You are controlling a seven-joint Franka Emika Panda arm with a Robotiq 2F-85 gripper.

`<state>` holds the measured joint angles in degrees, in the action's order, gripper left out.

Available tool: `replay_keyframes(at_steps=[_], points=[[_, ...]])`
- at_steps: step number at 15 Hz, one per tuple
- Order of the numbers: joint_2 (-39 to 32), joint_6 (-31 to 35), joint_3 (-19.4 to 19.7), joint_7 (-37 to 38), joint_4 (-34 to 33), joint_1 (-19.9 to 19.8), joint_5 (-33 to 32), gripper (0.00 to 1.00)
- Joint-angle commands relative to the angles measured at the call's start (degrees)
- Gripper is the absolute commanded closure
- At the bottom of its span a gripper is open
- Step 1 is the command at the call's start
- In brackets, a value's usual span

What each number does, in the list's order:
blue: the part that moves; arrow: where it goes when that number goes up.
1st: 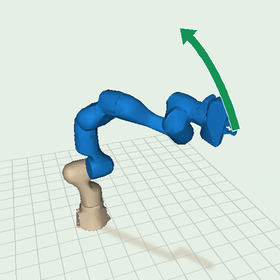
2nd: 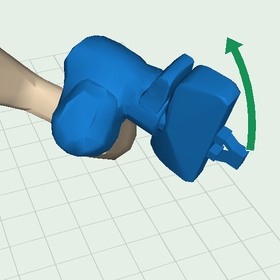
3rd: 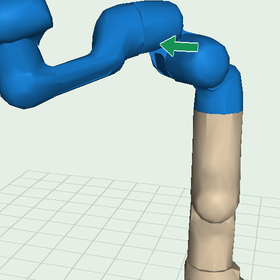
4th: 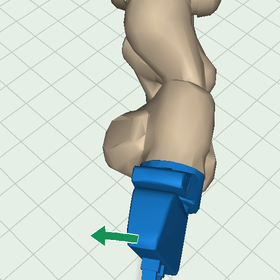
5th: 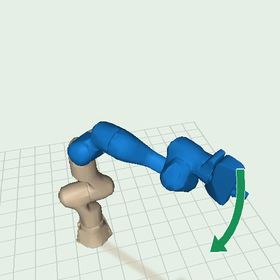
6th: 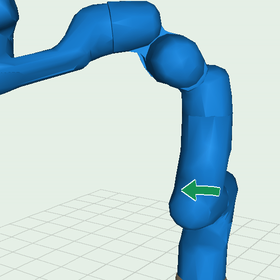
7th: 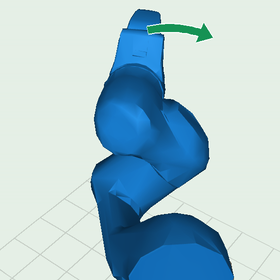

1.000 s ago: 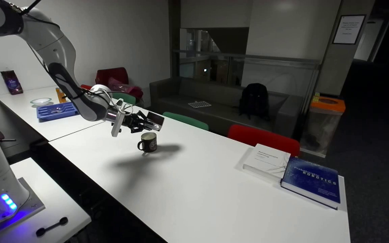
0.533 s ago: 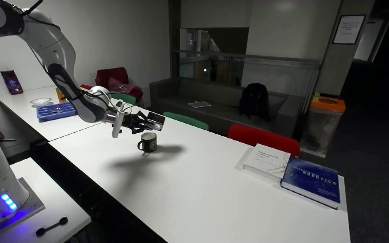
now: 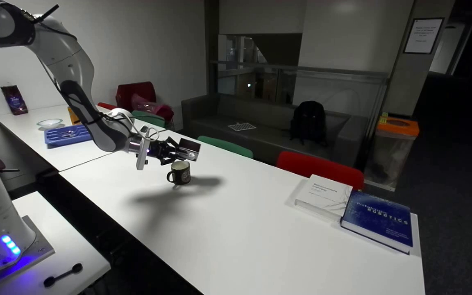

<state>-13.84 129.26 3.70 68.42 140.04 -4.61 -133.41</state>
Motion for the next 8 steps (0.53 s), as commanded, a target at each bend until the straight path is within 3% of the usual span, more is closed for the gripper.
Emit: replay_keyframes(at_steps=[1,8], points=[[1.68,-4.63,-1.32,1.15,1.5,-0.69,-2.41,0.95],[0.39,-8.15,-2.1,0.53,1.76,-0.54,-2.21,0.95]])
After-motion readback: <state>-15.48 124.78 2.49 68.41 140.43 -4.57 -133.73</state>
